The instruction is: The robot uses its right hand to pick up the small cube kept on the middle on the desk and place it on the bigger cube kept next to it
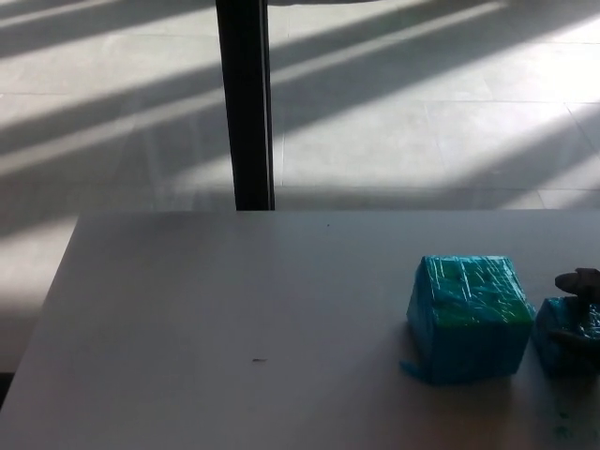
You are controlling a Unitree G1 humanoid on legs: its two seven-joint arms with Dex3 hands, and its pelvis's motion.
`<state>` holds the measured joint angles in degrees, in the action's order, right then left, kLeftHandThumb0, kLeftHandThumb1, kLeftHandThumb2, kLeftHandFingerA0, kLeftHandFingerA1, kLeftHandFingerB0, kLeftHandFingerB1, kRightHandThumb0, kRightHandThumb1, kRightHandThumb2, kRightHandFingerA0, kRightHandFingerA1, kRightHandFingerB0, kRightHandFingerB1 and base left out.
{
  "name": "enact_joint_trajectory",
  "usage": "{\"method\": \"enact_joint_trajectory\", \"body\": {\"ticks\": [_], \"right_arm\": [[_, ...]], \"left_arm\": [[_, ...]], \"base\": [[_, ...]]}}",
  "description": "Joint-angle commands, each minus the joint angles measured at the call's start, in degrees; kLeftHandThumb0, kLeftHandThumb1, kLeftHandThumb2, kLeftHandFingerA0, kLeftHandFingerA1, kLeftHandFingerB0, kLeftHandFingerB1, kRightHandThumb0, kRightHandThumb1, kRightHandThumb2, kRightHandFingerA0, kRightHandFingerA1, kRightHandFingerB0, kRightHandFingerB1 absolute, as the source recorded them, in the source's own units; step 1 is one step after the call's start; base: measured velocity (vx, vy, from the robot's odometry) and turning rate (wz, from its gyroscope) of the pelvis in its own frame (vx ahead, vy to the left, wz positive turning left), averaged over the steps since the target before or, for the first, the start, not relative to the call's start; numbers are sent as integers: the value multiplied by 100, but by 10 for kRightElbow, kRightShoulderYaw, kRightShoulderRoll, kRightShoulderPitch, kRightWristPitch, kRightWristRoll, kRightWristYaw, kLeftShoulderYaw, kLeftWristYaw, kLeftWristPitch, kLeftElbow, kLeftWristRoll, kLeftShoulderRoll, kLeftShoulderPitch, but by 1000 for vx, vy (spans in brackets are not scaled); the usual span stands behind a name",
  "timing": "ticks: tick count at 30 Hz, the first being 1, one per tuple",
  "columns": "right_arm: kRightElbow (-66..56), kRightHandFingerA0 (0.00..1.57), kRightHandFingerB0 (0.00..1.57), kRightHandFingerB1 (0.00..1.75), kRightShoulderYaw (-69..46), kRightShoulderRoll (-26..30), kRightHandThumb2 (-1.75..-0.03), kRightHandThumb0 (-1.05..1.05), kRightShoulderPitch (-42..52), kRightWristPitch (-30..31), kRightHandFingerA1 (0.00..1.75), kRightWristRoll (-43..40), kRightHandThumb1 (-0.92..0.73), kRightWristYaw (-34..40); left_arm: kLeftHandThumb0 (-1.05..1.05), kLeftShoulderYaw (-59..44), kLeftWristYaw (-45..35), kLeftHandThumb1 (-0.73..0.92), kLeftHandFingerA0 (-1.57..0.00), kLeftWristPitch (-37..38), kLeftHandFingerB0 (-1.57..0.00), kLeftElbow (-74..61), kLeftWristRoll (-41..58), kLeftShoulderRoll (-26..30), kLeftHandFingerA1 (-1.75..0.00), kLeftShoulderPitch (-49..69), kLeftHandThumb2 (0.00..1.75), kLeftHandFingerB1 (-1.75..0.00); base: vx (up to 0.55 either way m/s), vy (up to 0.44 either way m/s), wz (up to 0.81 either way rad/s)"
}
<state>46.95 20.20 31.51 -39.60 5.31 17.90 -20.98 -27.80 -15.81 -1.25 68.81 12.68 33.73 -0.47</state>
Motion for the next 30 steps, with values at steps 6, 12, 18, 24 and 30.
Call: {"method": "enact_joint_trajectory", "body": {"ticks": [6,12,18,24,30], "right_arm": [[39,0,10,27,20,-24,-78,-81,-10,-41,0,41,-47,15],[46,0,6,23,59,-36,-78,-83,-23,-40,0,79,-47,7],[37,4,0,7,162,-23,-65,-52,-44,-4,57,163,-47,-49],[47,66,9,17,211,-15,-70,-15,-37,33,99,199,-66,-31],[43,64,78,56,253,18,-62,-28,-27,-9,152,254,-70,41]], "left_arm": [[-81,4,-10,77,-56,-6,-41,4,4,14,-59,-3,63,-41],[-80,1,-14,77,-55,-11,-41,0,8,14,-58,-8,63,-41],[-80,5,-14,78,-58,-10,-41,-1,5,14,-60,-8,63,-41],[-77,2,-17,60,-50,-10,-33,3,6,14,-64,-11,102,-53],[-79,14,-21,79,-56,-5,-41,7,-5,17,-56,-11,63,-40]], "base": [[0,0,0],[0,0,0],[0,0,0],[0,0,0],[0,0,0]]}}
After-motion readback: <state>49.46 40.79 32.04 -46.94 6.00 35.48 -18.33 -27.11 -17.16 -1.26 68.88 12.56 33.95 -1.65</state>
